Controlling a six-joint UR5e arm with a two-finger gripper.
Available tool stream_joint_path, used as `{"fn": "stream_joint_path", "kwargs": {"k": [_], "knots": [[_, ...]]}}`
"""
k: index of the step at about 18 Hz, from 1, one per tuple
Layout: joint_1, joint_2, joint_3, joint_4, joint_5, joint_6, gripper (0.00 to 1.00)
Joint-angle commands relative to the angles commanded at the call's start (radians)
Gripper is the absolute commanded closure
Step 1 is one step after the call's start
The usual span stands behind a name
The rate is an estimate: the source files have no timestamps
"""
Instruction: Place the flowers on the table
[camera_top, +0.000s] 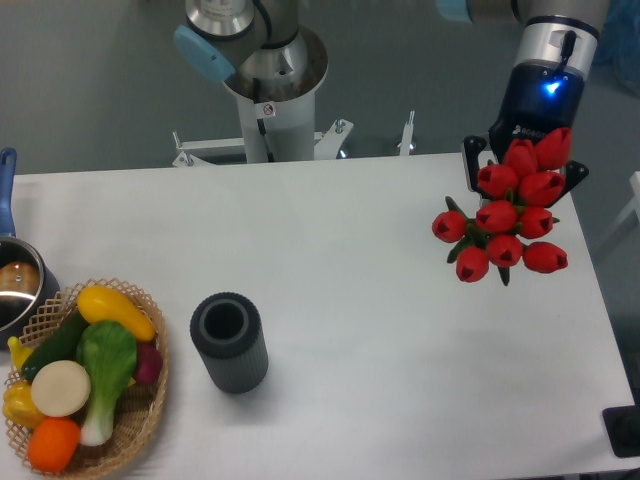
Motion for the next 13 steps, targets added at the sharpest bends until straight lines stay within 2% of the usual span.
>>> {"fn": "stream_joint_path", "kwargs": {"k": [2,13], "knots": [[0.000,0.002,-0.023,0.003,0.003,0.005,0.73],[0.000,0.012,-0.020,-0.002,0.014,0.000,0.73]]}}
